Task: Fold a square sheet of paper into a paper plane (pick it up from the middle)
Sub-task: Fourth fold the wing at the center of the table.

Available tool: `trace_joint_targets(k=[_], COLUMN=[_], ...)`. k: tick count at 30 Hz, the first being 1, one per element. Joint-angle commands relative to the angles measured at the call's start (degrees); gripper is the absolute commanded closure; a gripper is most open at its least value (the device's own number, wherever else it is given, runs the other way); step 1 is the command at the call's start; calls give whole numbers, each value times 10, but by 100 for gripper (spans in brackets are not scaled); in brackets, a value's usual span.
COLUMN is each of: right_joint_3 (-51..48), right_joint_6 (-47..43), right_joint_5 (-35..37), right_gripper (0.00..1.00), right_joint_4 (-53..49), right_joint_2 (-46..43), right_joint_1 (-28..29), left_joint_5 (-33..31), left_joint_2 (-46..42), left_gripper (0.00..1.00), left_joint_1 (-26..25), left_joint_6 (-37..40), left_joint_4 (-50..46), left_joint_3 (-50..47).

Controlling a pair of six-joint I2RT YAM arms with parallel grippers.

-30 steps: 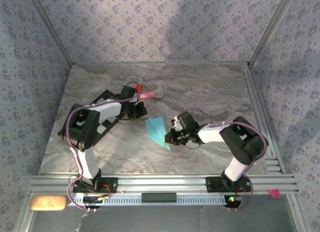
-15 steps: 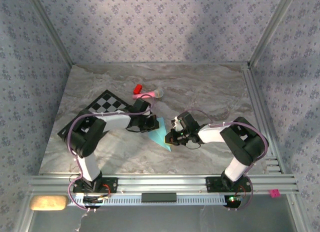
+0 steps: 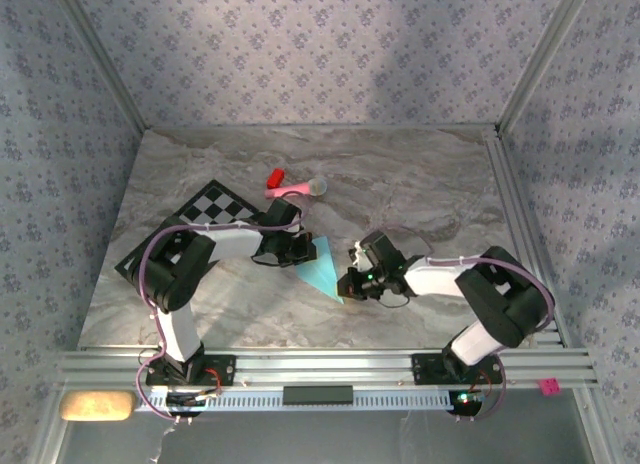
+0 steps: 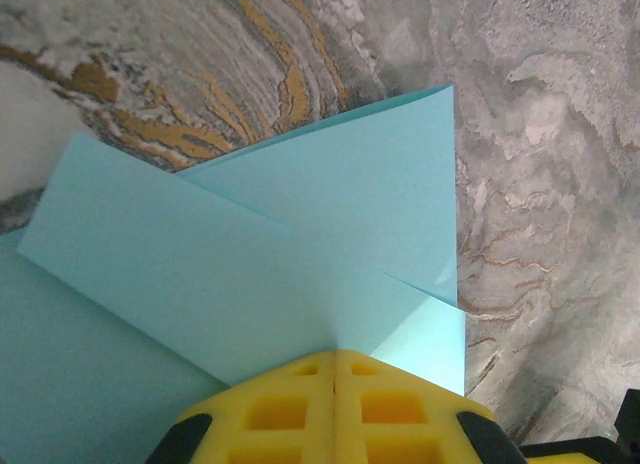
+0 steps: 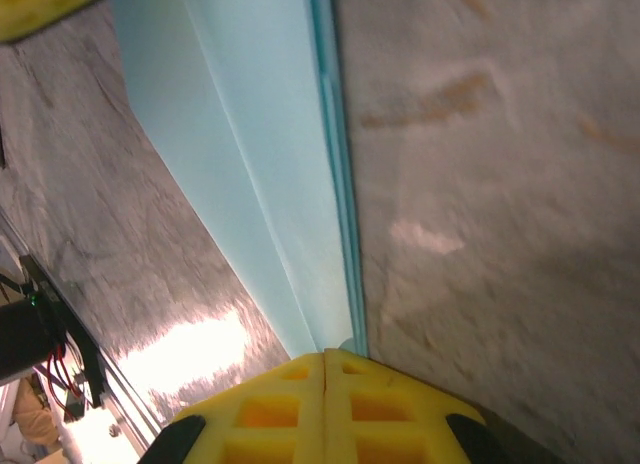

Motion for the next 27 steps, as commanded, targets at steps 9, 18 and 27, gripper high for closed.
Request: trace_joint_targets(k=[9, 18, 27], right_joint_3=[-43, -7, -34], right_joint_6=[-15, 94, 183], right_joint_5=[10, 92, 121], right_gripper=[100, 76, 66], right_joint_4=[-171, -171, -121], right_joint_2=[-91, -156, -164], right_joint_1=[10, 24, 25], left_joint_5=[-47, -29, -13], left_joint_2=[27, 23, 6], left_gripper=[95, 95, 95], left_joint_1=[13, 13, 14], left_joint_6=[10, -7, -16], left_joint_4=[-36, -34, -29], left_joint_3=[-11, -11, -14])
